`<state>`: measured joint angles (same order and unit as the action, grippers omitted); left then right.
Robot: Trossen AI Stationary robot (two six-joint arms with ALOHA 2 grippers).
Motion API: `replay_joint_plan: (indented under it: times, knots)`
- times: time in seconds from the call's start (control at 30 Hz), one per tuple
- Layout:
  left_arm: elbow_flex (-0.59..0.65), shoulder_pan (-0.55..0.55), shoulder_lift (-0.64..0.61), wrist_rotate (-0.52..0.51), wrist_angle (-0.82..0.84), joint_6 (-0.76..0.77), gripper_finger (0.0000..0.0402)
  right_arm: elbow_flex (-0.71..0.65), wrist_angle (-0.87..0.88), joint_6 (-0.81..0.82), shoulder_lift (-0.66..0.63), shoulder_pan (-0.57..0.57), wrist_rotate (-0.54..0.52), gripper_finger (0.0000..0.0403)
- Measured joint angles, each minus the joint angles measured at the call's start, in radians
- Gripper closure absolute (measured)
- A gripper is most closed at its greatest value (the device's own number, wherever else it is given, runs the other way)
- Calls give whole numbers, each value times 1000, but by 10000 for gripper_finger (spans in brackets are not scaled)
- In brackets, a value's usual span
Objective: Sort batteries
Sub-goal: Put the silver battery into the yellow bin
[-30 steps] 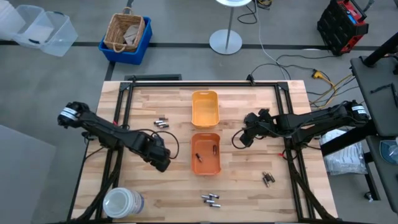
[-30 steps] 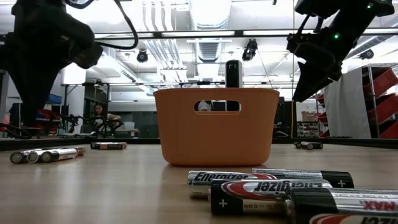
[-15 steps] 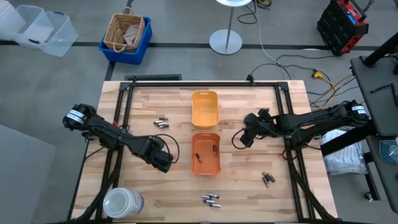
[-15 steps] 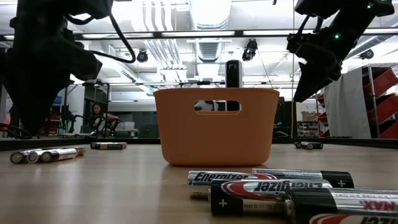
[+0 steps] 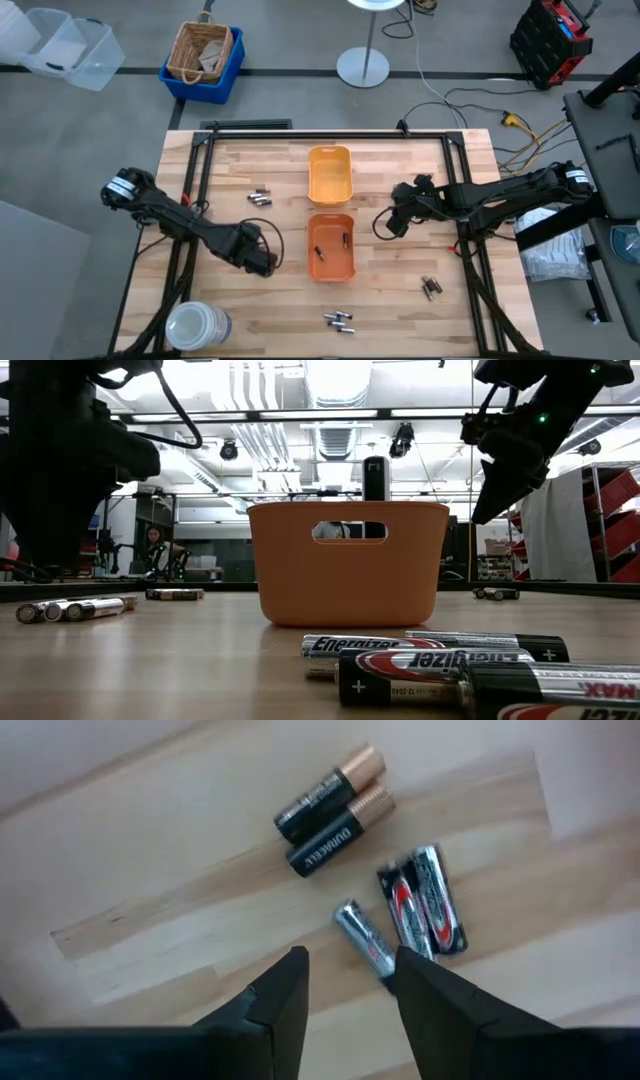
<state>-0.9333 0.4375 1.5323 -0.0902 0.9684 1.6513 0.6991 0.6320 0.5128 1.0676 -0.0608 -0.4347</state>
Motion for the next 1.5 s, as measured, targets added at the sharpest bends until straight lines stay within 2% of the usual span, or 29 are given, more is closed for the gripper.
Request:
replay_joint_plan:
  times: [0.17,0.4,0.67,0.9,1.13,1.5]
  knots:
    - [0,19,20,-65,-26,87,265,0,-11,-3,0,0,0,238]
    - [0,27,36,-68,-26,134,264,0,-13,-3,0,0,0,242]
    - [1,32,36,-68,-16,139,264,0,-17,-2,0,0,0,231]
    - [1,46,36,-69,-10,147,264,0,-17,-6,0,0,0,241]
    - [1,53,44,-114,-11,164,264,0,-17,-8,0,0,0,245]
    - [0,53,95,-102,-23,164,264,0,-18,-8,0,0,-1,230]
